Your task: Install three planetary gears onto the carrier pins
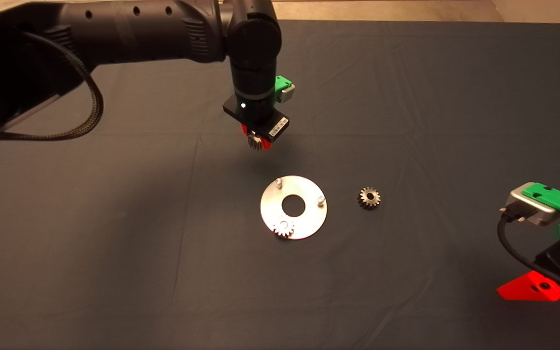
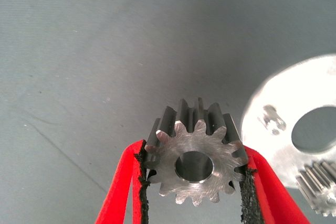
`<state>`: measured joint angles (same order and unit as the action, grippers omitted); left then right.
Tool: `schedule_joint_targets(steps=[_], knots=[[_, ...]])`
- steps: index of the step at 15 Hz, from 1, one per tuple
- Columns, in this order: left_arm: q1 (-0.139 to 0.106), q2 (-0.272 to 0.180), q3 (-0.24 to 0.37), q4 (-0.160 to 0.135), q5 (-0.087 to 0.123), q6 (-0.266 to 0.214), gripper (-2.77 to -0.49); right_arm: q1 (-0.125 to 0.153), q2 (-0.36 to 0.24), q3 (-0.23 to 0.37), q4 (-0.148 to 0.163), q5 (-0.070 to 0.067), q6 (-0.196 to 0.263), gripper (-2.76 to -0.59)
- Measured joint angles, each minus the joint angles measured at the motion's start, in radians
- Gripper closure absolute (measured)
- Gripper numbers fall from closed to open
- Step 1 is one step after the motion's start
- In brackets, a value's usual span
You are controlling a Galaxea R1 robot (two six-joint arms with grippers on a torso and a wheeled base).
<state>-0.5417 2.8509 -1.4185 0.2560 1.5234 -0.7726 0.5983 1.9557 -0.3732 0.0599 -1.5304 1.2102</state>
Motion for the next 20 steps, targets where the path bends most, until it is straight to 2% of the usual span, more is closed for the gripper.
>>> schedule_joint_targets(steps=[3, 9, 12, 15, 17, 20], knots=[[0.000, 0.002, 0.046, -0.018, 0.000, 0.000, -0.81, -0.010, -0.036, 0.002, 0.019, 0.000, 0.007, -2.73], [0.000, 0.004, 0.073, -0.026, 0.000, 0.003, -0.81, -0.092, -0.100, 0.017, 0.046, 0.000, 0.010, -2.73], [0.000, 0.014, 0.082, -0.026, 0.001, 0.008, -0.81, -0.138, -0.106, 0.022, 0.062, -0.001, 0.011, -2.73], [0.000, 0.026, 0.098, -0.028, 0.001, 0.012, -0.81, -0.210, -0.105, 0.023, 0.065, -0.001, 0.010, -2.73], [0.000, 0.030, 0.100, -0.028, 0.001, 0.012, -0.81, -0.238, -0.086, 0.024, 0.067, -0.004, 0.010, -2.73], [0.000, 0.034, 0.101, -0.028, 0.001, 0.014, -0.81, -0.263, 0.033, 0.020, 0.068, -0.003, 0.015, -2.73]])
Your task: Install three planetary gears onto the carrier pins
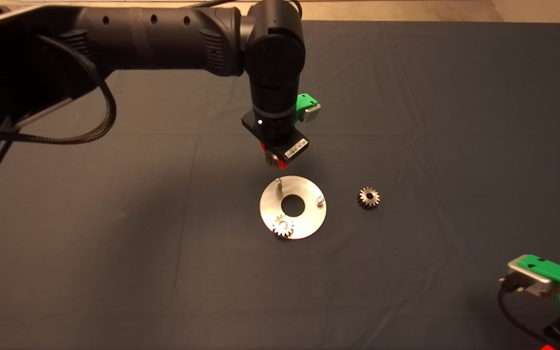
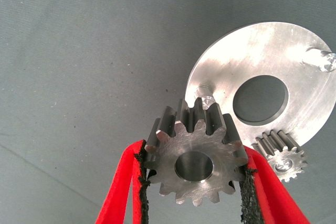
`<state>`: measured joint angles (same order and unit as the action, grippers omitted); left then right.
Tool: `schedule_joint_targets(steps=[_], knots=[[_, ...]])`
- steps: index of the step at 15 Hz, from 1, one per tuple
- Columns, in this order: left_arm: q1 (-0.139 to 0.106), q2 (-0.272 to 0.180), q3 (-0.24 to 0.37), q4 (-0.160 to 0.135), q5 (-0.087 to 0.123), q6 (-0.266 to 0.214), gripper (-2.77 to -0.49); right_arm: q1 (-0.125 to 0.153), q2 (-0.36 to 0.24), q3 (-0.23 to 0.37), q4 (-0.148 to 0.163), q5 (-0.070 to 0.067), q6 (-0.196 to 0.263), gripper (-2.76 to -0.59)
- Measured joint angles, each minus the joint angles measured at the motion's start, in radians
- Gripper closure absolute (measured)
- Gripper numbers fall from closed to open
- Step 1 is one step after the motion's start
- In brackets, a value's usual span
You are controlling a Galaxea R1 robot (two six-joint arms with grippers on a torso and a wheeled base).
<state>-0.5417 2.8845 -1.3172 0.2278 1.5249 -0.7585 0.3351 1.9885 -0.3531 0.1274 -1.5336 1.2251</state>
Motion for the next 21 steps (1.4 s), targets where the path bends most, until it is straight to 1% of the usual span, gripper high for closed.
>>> schedule_joint_targets(steps=[1, 2, 3, 5, 7, 9, 12, 14, 16, 17, 19, 21], knots=[[0.000, 0.000, 0.000, 0.000, 0.000, 0.000, -0.81, -0.006, 0.039, -0.010, 0.000, 0.003, 0.003, -2.73], [0.000, 0.000, 0.000, 0.000, 0.002, 0.000, -0.81, -0.009, 0.074, -0.028, 0.001, 0.002, 0.005, -2.73], [0.000, 0.000, 0.000, 0.000, 0.001, 0.000, -0.81, -0.011, 0.119, -0.060, 0.001, 0.003, 0.007, -2.73], [0.000, 0.002, 0.000, 0.000, 0.001, 0.000, -0.81, -0.011, 0.167, -0.109, 0.000, 0.003, 0.012, -2.73], [-0.008, 0.002, 0.000, -0.001, 0.001, 0.000, -0.81, -0.018, 0.197, -0.131, 0.000, 0.003, 0.014, -2.73], [-0.014, 0.003, 0.001, -0.001, 0.001, 0.000, -0.81, -0.022, 0.211, -0.137, 0.000, 0.003, 0.014, -2.73], [-0.013, 0.006, 0.004, -0.001, 0.001, 0.000, -0.81, -0.022, 0.221, -0.131, 0.000, 0.003, 0.028, -2.73], [-0.014, 0.008, 0.008, -0.001, 0.001, -0.001, -0.81, -0.022, 0.223, -0.111, 0.000, 0.003, 0.033, -2.73], [-0.014, 0.008, 0.026, -0.001, 0.001, -0.004, -0.80, -0.021, 0.223, -0.094, 0.000, 0.003, 0.038, -2.73], [-0.014, 0.008, 0.037, -0.001, 0.001, -0.008, -0.80, -0.016, 0.223, -0.082, 0.000, 0.003, 0.041, -2.73], [-0.014, 0.008, 0.055, -0.002, 0.001, -0.017, -0.80, -0.004, 0.223, -0.058, 0.000, 0.002, 0.066, -2.73], [-0.013, 0.008, 0.079, -0.002, 0.001, -0.039, -0.80, 0.009, 0.223, -0.040, 0.000, 0.002, 0.089, -2.73]])
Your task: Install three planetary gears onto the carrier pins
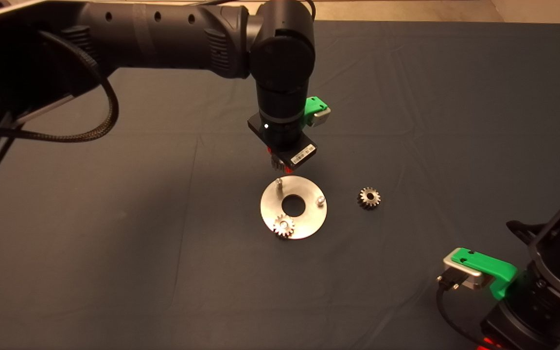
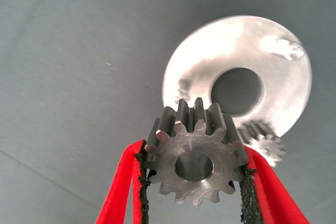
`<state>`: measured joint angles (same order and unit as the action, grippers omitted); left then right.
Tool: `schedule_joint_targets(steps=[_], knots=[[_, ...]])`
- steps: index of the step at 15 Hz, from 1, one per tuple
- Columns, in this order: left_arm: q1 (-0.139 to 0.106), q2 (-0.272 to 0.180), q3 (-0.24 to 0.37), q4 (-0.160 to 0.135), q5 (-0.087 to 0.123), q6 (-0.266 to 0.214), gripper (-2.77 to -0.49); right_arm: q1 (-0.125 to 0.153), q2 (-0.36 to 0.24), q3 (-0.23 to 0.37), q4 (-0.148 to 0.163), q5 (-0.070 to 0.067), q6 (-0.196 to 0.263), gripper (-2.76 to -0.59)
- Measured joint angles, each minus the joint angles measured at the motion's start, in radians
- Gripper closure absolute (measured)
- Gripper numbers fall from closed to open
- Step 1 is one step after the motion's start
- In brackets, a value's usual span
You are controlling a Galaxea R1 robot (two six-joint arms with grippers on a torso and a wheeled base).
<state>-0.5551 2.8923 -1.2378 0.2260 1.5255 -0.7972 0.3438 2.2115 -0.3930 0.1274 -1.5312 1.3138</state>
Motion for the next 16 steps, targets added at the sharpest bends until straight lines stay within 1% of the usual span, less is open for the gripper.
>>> schedule_joint_targets(steps=[2, 4, 5, 6, 7, 8, 10, 11, 12, 14, 16], knots=[[0.000, 0.000, 0.014, 0.000, -0.012, -0.007, -0.80, 0.015, 0.000, 0.010, 0.000, 0.000, 0.012, -2.73], [0.000, 0.000, 0.012, 0.006, -0.016, -0.010, -0.80, 0.021, 0.000, 0.015, 0.000, 0.000, 0.020, -2.73], [0.000, 0.001, 0.010, 0.014, -0.024, -0.010, -0.80, 0.022, 0.000, 0.018, 0.000, 0.000, 0.023, -2.73], [0.003, 0.006, 0.004, 0.030, -0.030, -0.011, -0.80, 0.023, 0.000, 0.019, 0.000, 0.000, 0.027, -2.73], [0.008, 0.014, -0.004, 0.045, -0.035, -0.011, -0.80, 0.023, 0.000, 0.020, 0.001, 0.000, 0.028, -2.73], [0.023, 0.021, -0.011, 0.063, -0.037, -0.013, -0.80, 0.027, 0.000, 0.021, 0.001, 0.001, 0.031, -2.73], [0.063, 0.031, -0.023, 0.093, -0.041, -0.013, -0.80, 0.028, 0.000, 0.022, 0.001, 0.000, 0.035, -2.73], [0.077, 0.034, -0.032, 0.096, -0.041, -0.012, -0.80, 0.028, 0.000, 0.022, 0.001, 0.000, 0.035, -2.73], [0.081, 0.032, -0.039, 0.101, -0.039, -0.010, -0.80, 0.028, 0.000, 0.022, 0.000, 0.000, 0.036, -2.73], [0.076, 0.030, -0.046, 0.113, -0.033, -0.009, -0.80, 0.028, 0.000, 0.022, -0.001, 0.000, 0.037, -2.73], [0.075, 0.030, -0.046, 0.121, -0.033, -0.009, -0.80, 0.029, -0.001, 0.022, -0.005, 0.000, 0.038, -2.73]])
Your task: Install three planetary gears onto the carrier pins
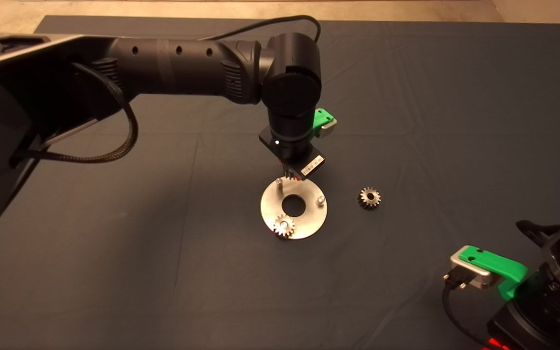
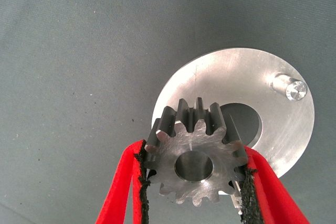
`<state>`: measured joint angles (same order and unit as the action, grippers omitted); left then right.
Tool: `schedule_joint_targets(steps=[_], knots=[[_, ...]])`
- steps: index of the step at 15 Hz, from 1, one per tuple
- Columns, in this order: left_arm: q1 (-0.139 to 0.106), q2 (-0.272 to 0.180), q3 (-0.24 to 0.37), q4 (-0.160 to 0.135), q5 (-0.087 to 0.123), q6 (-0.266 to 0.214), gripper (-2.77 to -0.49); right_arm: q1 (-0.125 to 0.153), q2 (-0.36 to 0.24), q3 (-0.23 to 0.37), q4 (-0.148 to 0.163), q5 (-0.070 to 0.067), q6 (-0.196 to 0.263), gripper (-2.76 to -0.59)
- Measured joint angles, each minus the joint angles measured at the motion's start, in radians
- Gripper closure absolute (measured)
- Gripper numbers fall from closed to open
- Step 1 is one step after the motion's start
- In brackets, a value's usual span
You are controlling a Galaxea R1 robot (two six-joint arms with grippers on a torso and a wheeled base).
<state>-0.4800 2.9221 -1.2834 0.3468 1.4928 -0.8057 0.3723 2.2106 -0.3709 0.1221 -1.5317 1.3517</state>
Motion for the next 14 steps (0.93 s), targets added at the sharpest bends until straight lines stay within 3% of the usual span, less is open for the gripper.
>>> schedule_joint_targets(steps=[2, 3, 5, 10, 14], knots=[[0.000, 0.000, 0.000, 0.026, 0.005, 0.001, -0.80, 0.000, 0.000, 0.000, -0.006, 0.000, 0.000, -2.73], [0.000, 0.000, 0.000, 0.037, 0.018, 0.004, -0.80, 0.000, 0.000, 0.000, -0.010, 0.000, 0.000, -2.73], [0.001, 0.000, 0.000, 0.040, 0.032, 0.022, -0.80, 0.000, -0.001, 0.000, -0.014, 0.000, 0.000, -2.73], [0.047, -0.005, 0.031, 0.040, 0.034, 0.030, -0.80, 0.001, -0.006, 0.000, -0.017, -0.001, 0.000, -2.73], [0.065, -0.006, 0.054, 0.041, 0.033, 0.030, -0.80, 0.004, -0.020, 0.000, -0.018, 0.000, 0.000, -2.73]])
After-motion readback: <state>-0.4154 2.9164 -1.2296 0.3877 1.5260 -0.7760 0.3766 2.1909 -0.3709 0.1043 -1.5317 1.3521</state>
